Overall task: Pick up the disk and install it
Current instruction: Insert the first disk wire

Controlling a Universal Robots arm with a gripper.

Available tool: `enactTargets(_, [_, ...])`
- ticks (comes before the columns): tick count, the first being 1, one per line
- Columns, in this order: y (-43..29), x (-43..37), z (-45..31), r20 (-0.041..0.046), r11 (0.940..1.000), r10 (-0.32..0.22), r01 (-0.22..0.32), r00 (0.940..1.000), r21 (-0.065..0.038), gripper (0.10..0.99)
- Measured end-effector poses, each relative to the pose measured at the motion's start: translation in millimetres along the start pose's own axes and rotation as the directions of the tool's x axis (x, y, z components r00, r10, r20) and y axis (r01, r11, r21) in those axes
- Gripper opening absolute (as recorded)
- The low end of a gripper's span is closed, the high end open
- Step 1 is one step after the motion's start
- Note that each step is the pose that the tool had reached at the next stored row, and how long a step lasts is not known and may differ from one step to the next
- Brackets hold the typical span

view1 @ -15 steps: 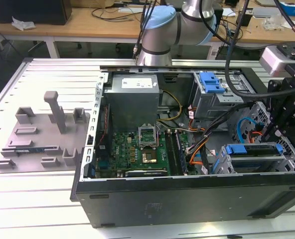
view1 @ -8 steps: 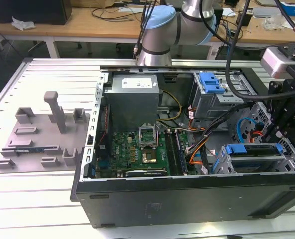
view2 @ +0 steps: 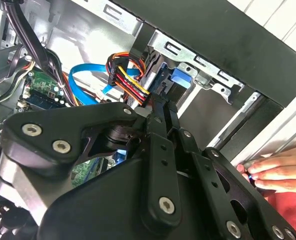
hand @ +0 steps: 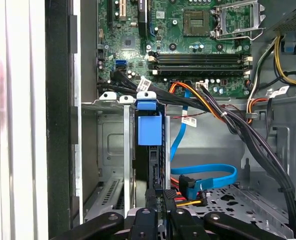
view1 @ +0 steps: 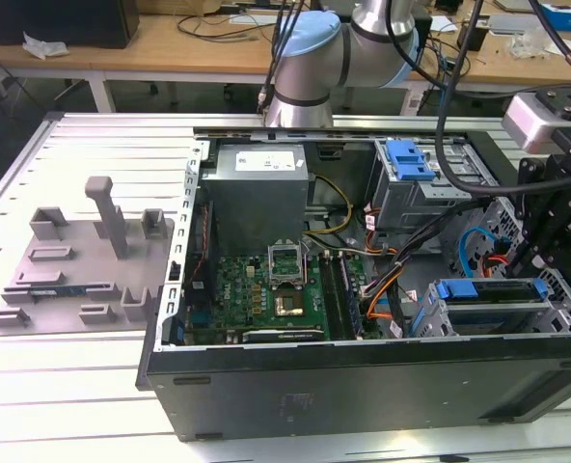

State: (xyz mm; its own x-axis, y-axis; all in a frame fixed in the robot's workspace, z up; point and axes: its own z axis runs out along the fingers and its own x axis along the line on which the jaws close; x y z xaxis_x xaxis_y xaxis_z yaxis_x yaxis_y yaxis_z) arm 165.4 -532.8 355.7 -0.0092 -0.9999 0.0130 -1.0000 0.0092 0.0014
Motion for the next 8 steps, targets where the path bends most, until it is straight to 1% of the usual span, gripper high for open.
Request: enactTargets(8, [-0.4,0.0,1.6,0.0002,1.0,0.0,0.0,1.0,0.0,0.169])
